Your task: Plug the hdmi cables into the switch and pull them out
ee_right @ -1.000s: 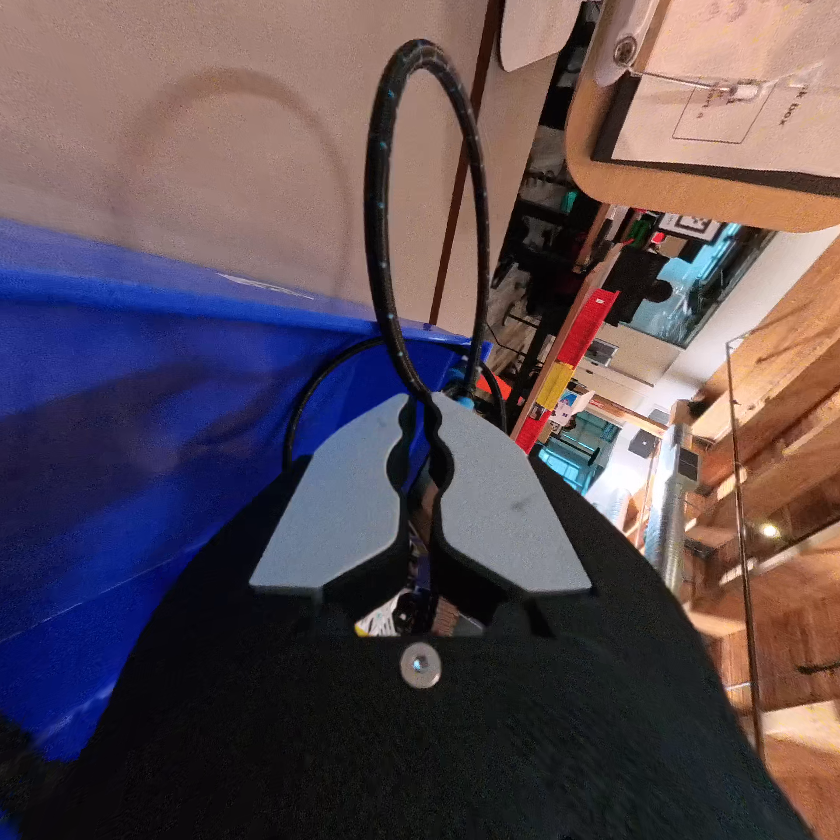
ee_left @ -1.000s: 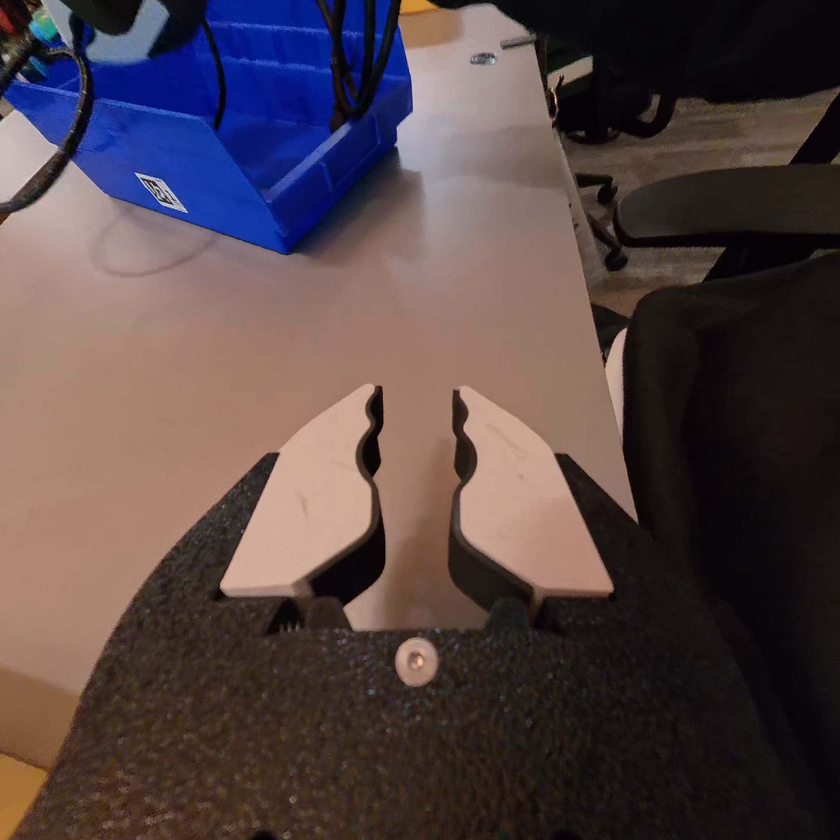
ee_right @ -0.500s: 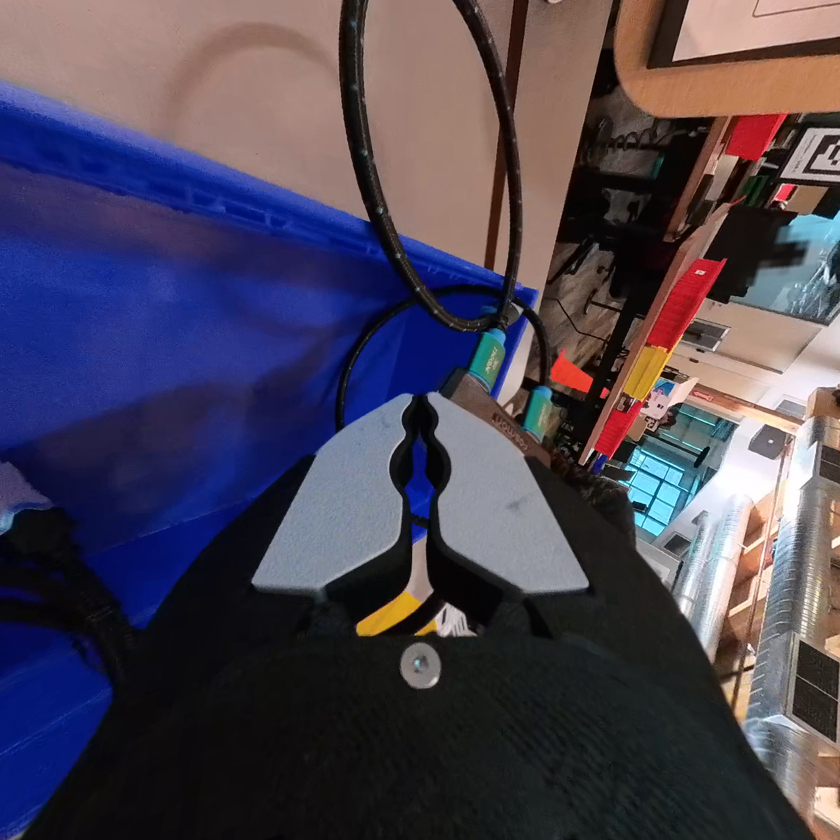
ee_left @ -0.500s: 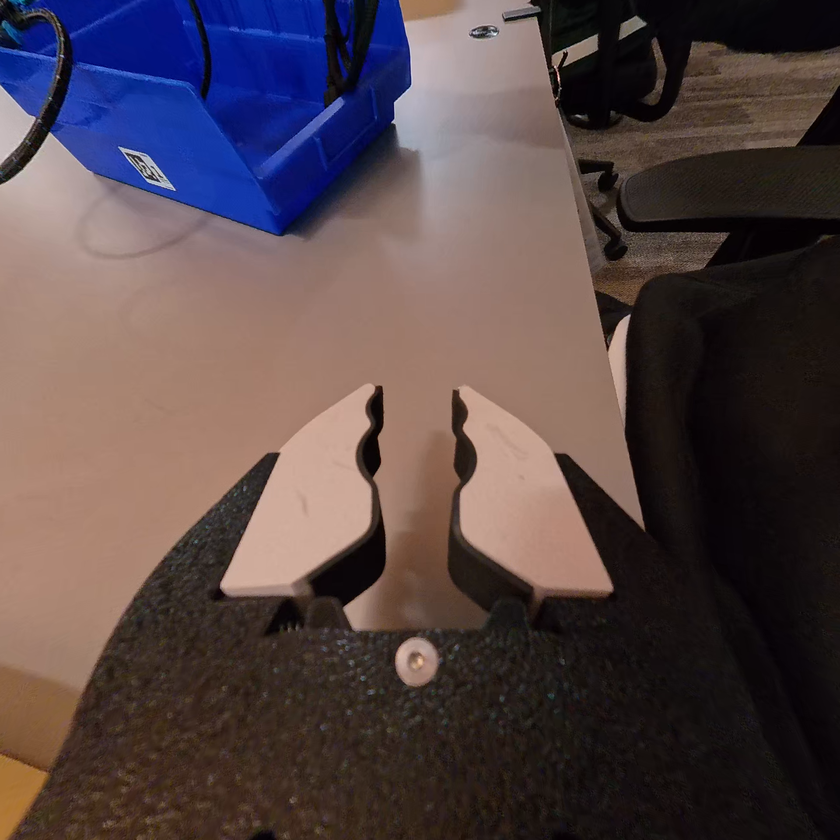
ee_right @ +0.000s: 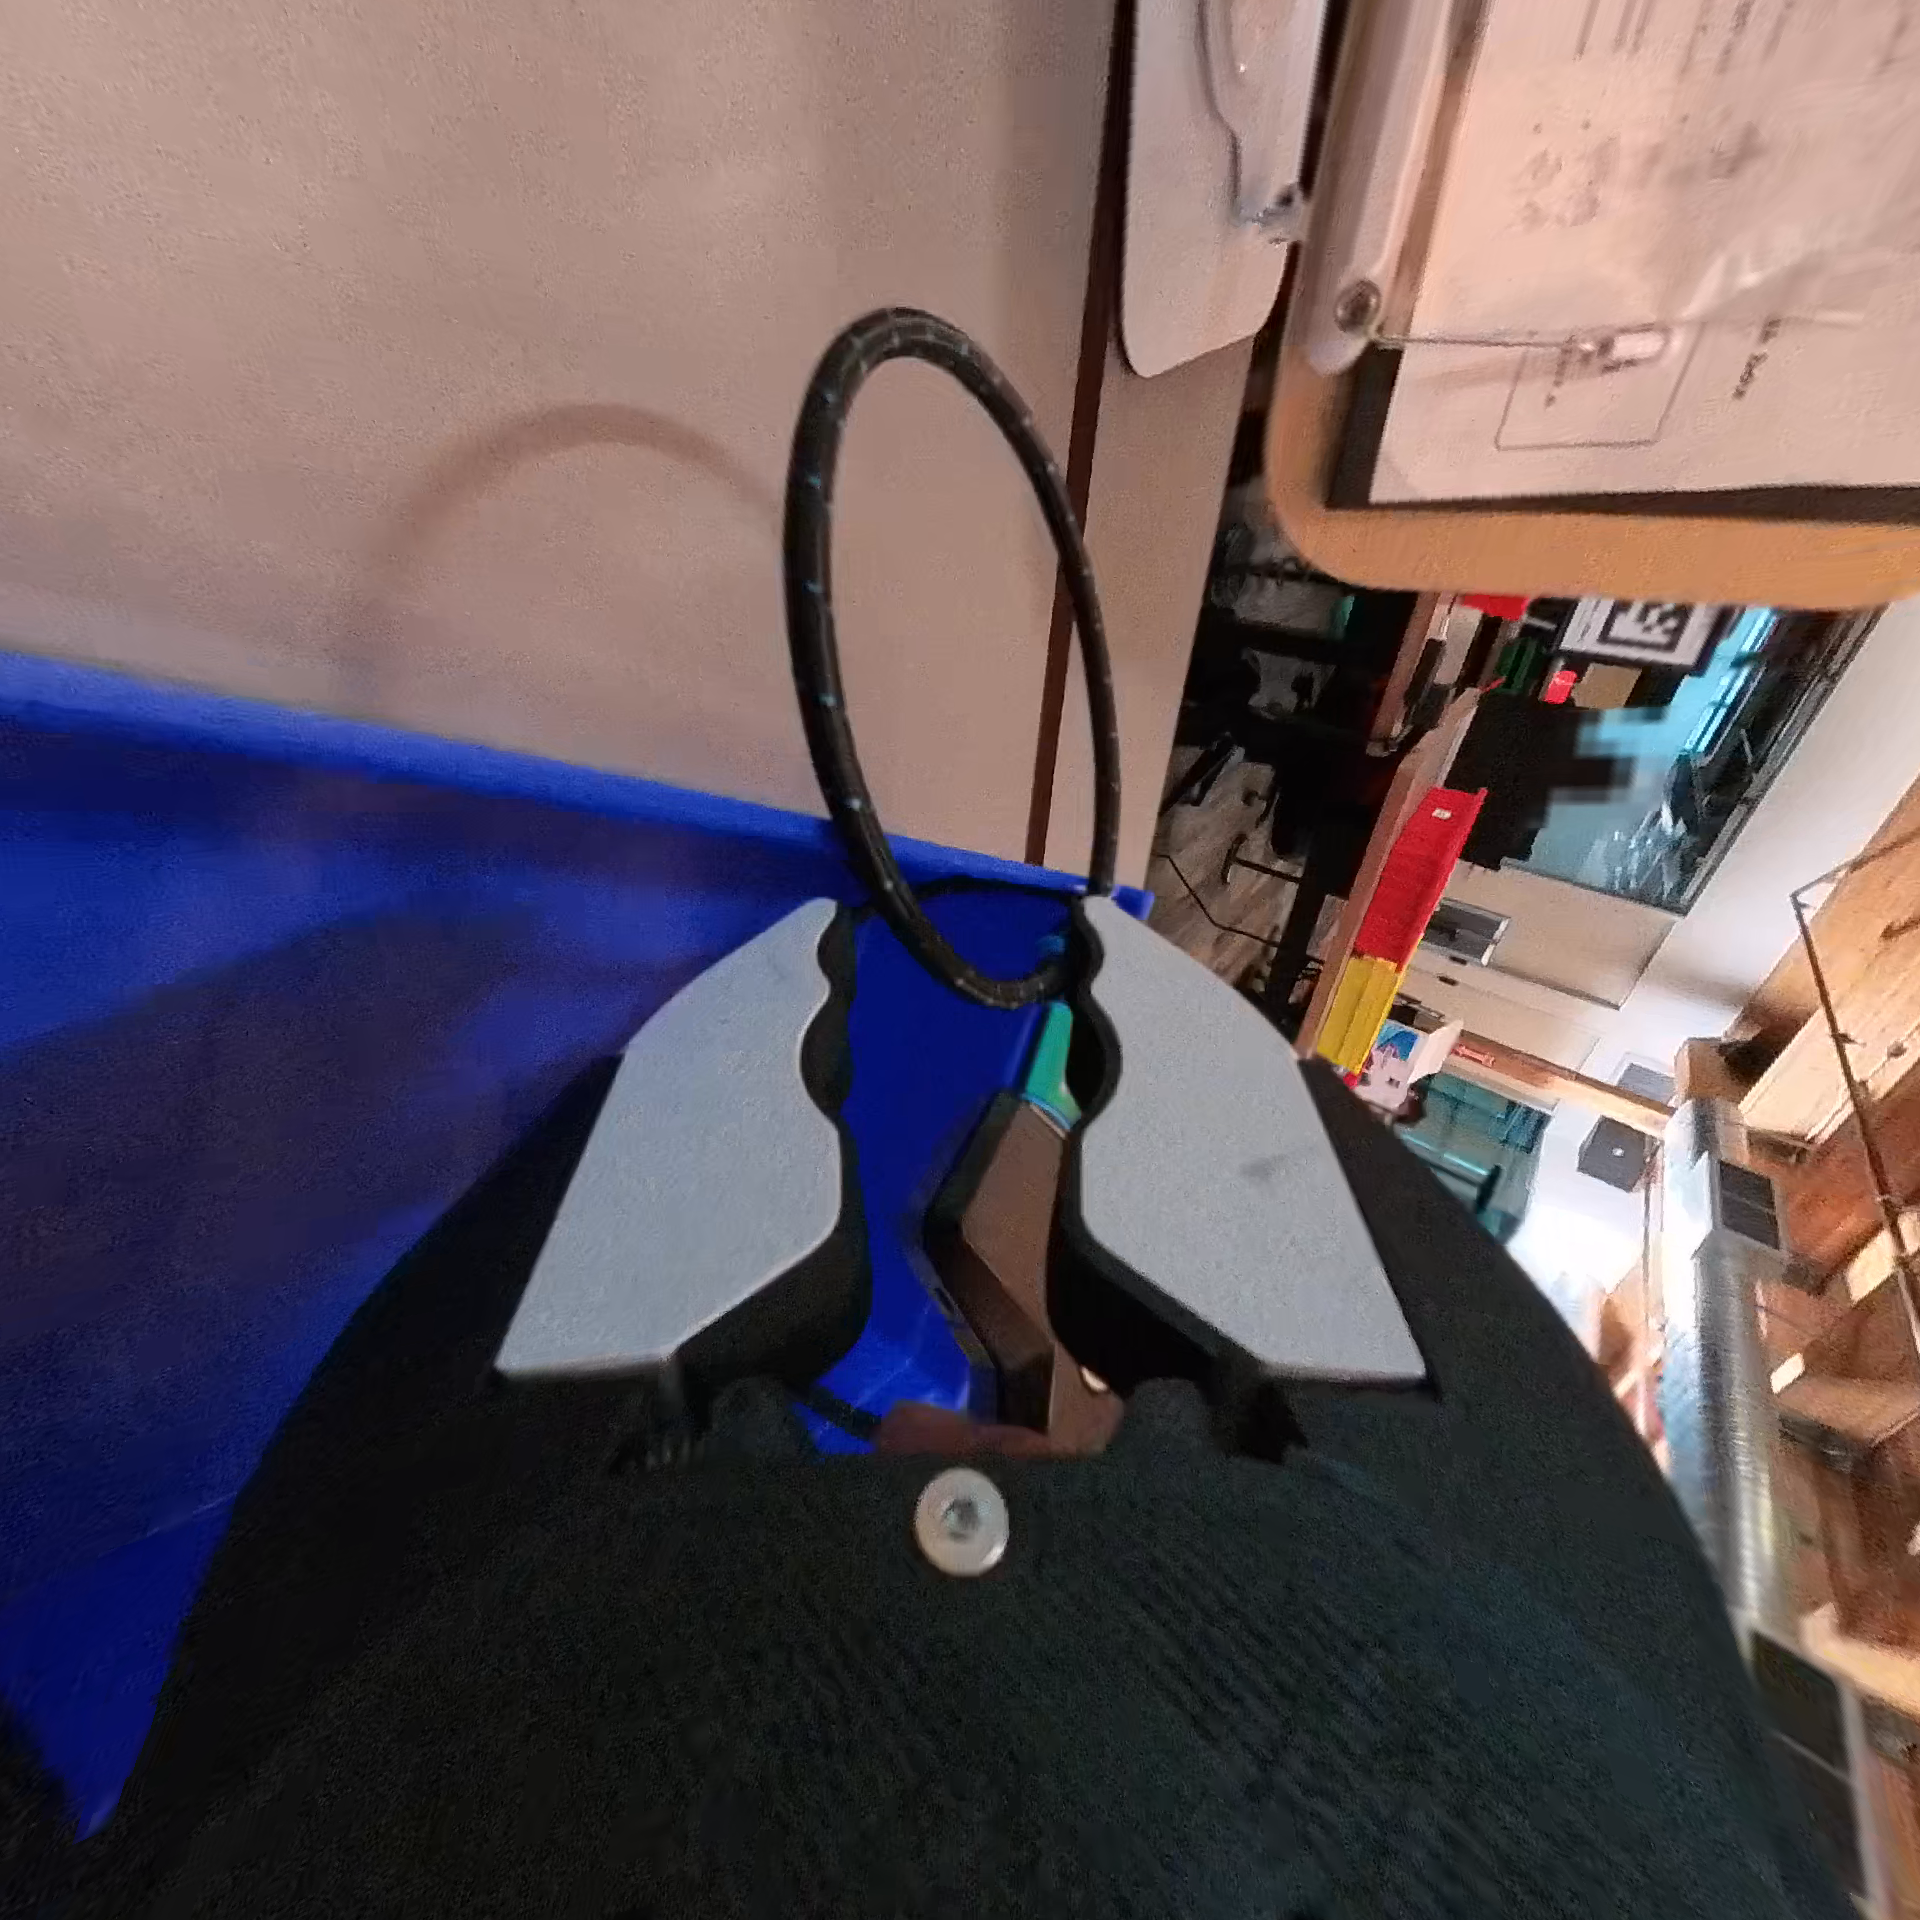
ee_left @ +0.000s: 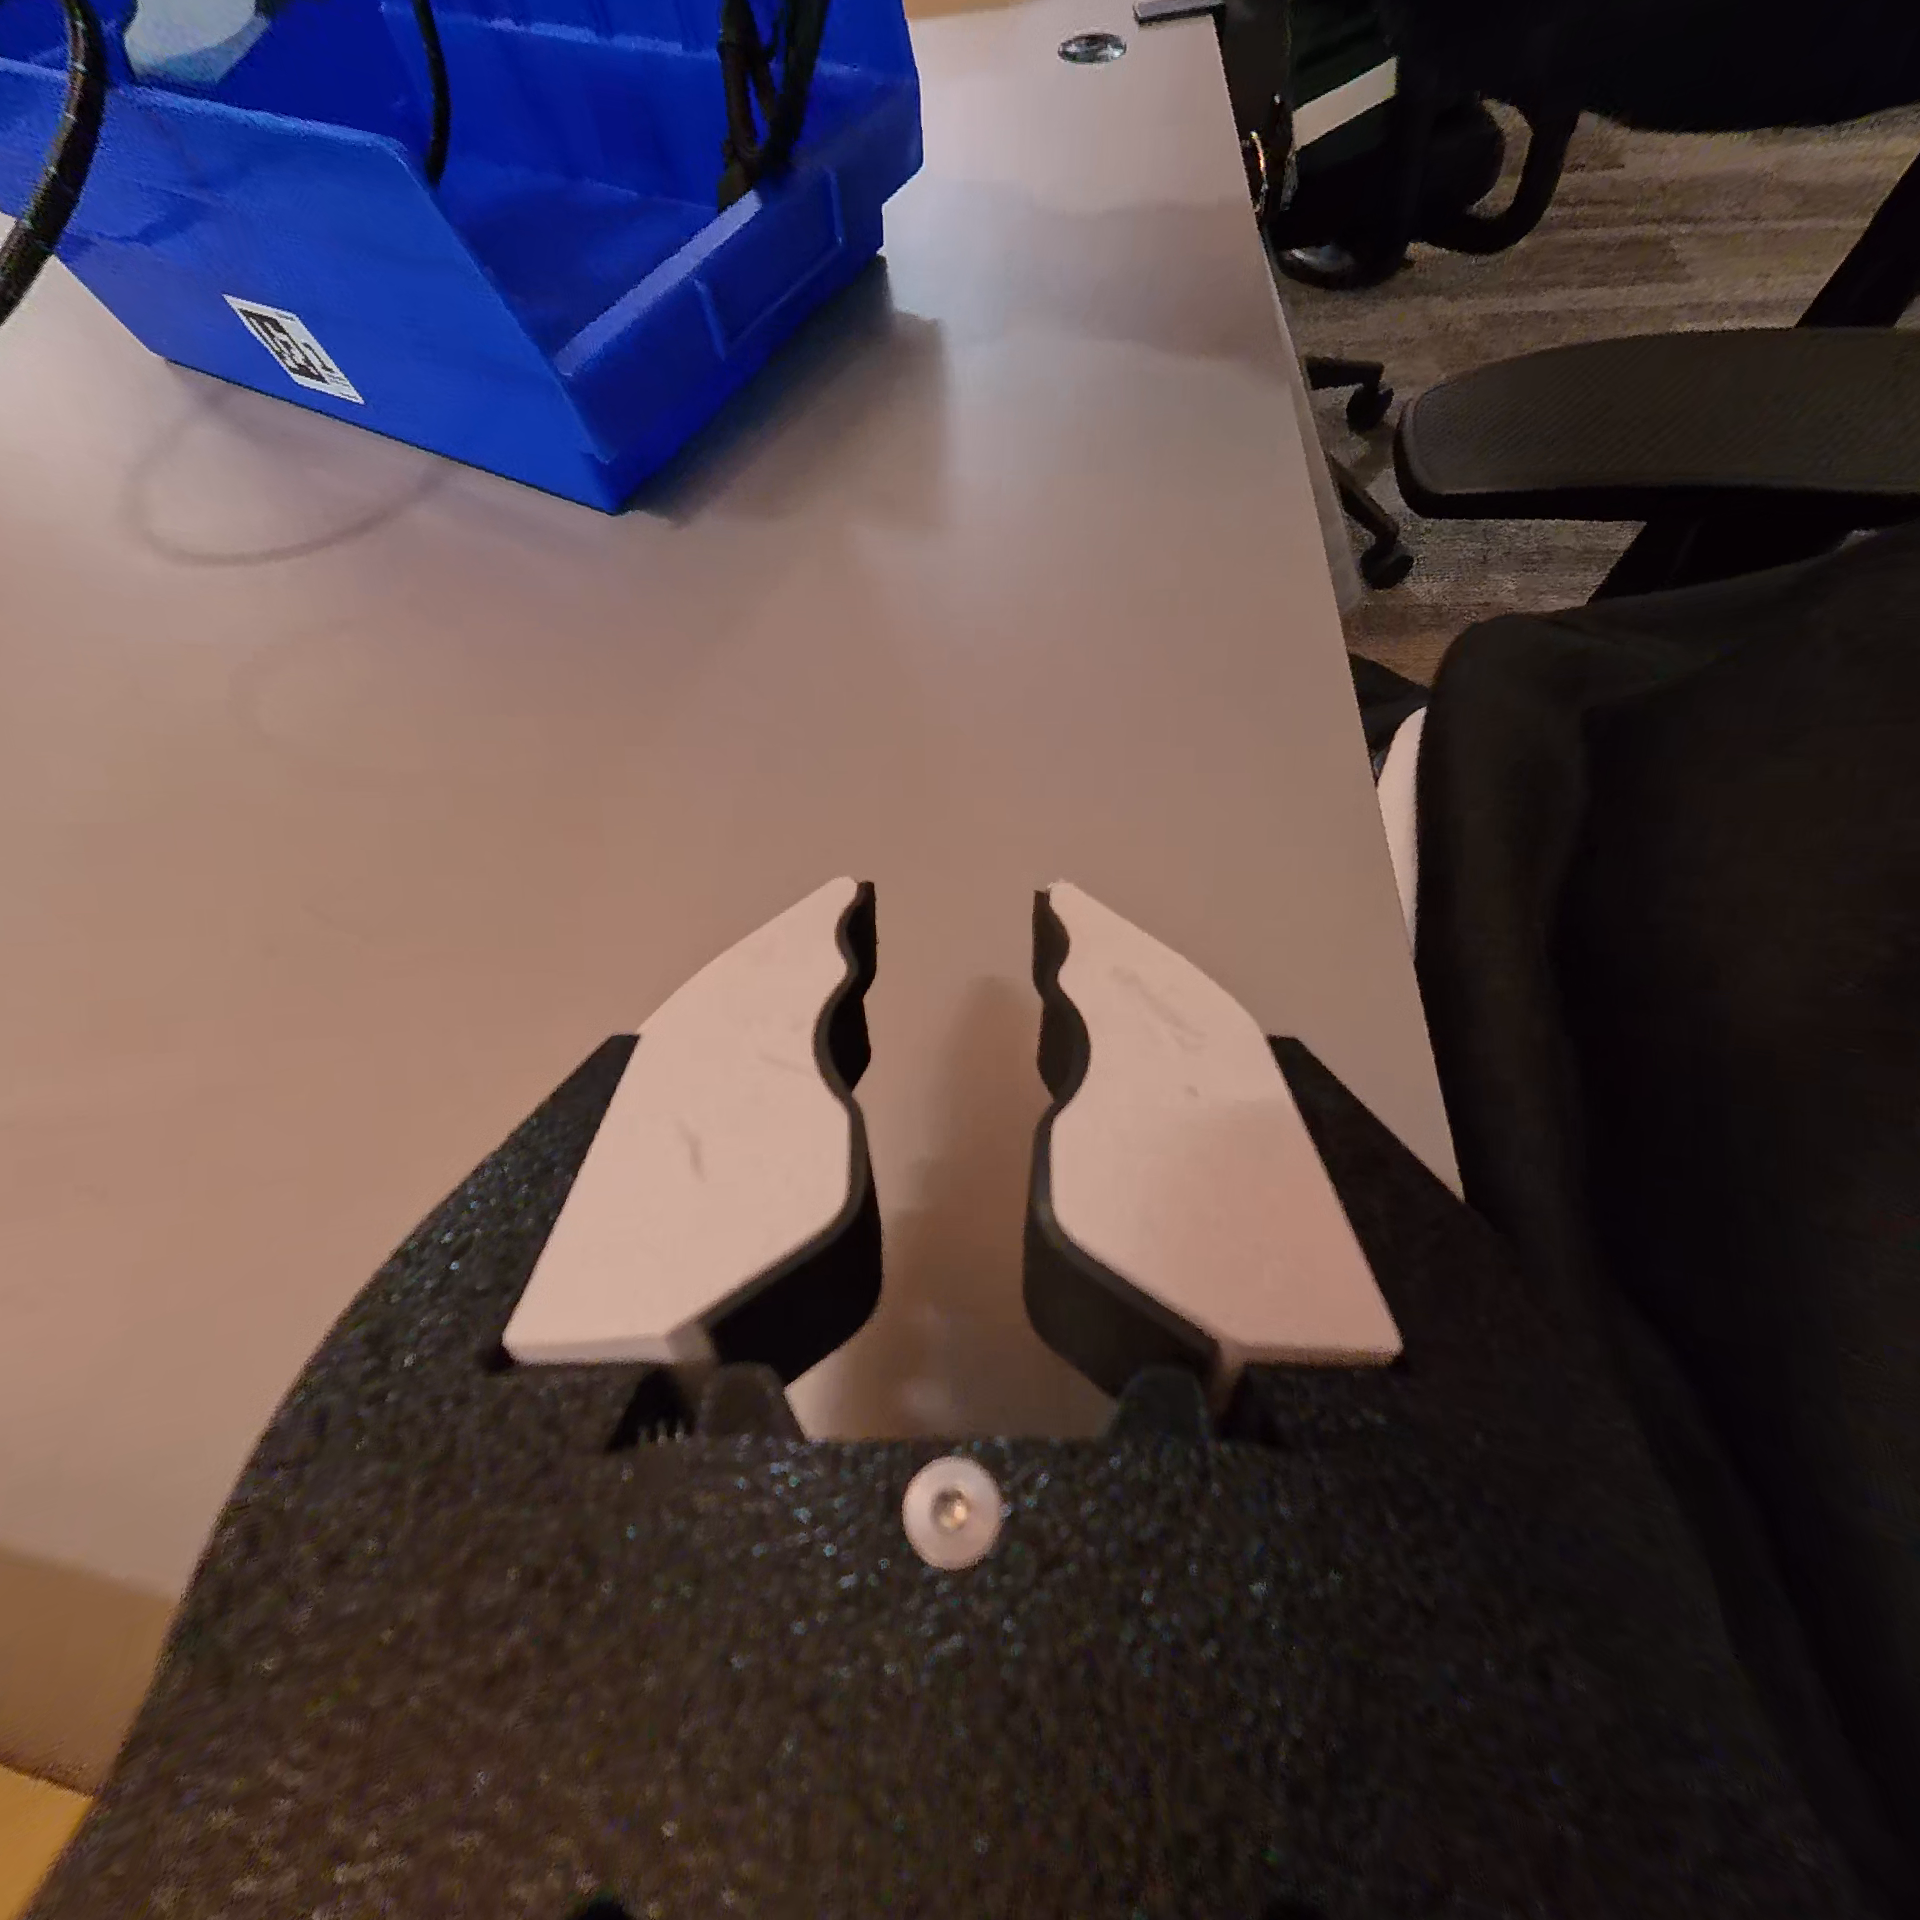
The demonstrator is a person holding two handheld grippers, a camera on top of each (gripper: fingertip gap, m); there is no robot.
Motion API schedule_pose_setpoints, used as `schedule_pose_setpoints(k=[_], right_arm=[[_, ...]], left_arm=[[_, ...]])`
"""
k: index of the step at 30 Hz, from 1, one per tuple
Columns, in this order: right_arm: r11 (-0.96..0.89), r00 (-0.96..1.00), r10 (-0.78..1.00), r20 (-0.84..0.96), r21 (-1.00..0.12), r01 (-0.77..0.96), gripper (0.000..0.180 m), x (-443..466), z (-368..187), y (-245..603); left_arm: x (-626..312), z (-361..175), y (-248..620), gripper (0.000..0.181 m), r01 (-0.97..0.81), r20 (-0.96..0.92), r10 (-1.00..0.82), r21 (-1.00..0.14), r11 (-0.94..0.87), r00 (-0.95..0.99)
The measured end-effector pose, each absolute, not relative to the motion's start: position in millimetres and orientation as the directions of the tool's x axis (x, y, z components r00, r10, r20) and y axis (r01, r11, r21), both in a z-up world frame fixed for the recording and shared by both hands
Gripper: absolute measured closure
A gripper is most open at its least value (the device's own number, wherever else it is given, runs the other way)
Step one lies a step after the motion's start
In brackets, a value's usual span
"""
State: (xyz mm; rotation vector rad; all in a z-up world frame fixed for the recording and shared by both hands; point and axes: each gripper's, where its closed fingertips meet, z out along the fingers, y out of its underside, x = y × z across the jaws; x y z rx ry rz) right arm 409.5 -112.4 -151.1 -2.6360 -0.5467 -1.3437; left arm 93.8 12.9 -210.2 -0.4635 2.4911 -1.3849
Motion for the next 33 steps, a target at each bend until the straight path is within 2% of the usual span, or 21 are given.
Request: schedule_pose_setpoints(k=[1,2,3,6,10,12,14,18,22,25,28,30,33], right_arm=[[-0.921,0.522,0.297,0.800,0.097,0.376,0.148,411.7,-157.0,-112.5],[-0.920,0.507,0.334,0.795,0.159,0.358,0.165,415.7,-161.9,-116.0],[-0.916,0.486,0.362,0.796,0.207,0.343,0.169,418.9,-163.9,-118.0],[-0.925,0.480,0.353,0.803,0.222,0.308,0.171,419.3,-156.1,-120.2],[-0.976,0.542,0.191,0.818,0.098,0.196,0.172,421.1,-130.1,-143.5],[-0.967,0.584,0.240,0.775,0.141,0.211,0.173,413.7,-130.6,-162.6],[-0.952,0.596,0.306,0.742,0.232,0.200,0.173,411.7,-133.6,-189.8],[-0.871,0.506,0.488,0.711,0.362,0.331,0.173,404.5,-150.4,-210.2],[-0.848,0.530,0.529,0.662,0.405,0.340,0.173,400.3,-174.0,-216.1],[-0.886,0.572,0.464,0.677,0.355,0.299,0.171,402.4,-190.2,-220.5],[-0.941,0.581,0.338,0.740,0.246,0.234,0.144,406.7,-182.8,-217.6],[-0.979,0.621,0.184,0.761,0.085,0.186,0.133,402.1,-165.8,-212.9],[-0.959,0.606,-0.142,0.782,-0.260,0.111,0.124,396.6,-112.3,-203.0]], left_arm=[[93.5,-211.5,12.7,0.152,-0.153,-0.066,-0.392,-0.852,0.501,-0.918],[93.1,-212.8,12.9,0.152,-0.154,-0.068,-0.392,-0.848,0.507,-0.918],[92.6,-214.2,13.6,0.152,-0.155,-0.069,-0.391,-0.845,0.511,-0.918],[91.6,-216.8,16.5,0.152,-0.158,-0.068,-0.391,-0.843,0.515,-0.918],[93.9,-217.5,18.5,0.153,-0.177,-0.045,-0.403,-0.849,0.498,-0.914],[93.4,-217.6,17.9,0.152,-0.176,-0.046,-0.401,-0.848,0.500,-0.915],[92.6,-218.4,17.1,0.152,-0.171,-0.053,-0.397,-0.845,0.507,-0.916],[92.2,-222.2,13.5,0.153,-0.178,-0.044,-0.392,-0.840,0.513,-0.919],[90.7,-229.8,10.6,0.153,-0.191,-0.036,-0.387,-0.825,0.531,-0.921],[89.5,-230.9,12.3,0.153,-0.187,-0.049,-0.388,-0.816,0.547,-0.920],[89.5,-217.9,13.8,0.152,-0.179,-0.049,-0.401,-0.840,0.512,-0.915],[90.3,-199.2,14.8,0.153,-0.167,-0.050,-0.422,-0.872,0.460,-0.905],[91.2,-163.6,22.2,0.153,-0.110,-0.101,-0.468,-0.909,0.403,-0.878]])
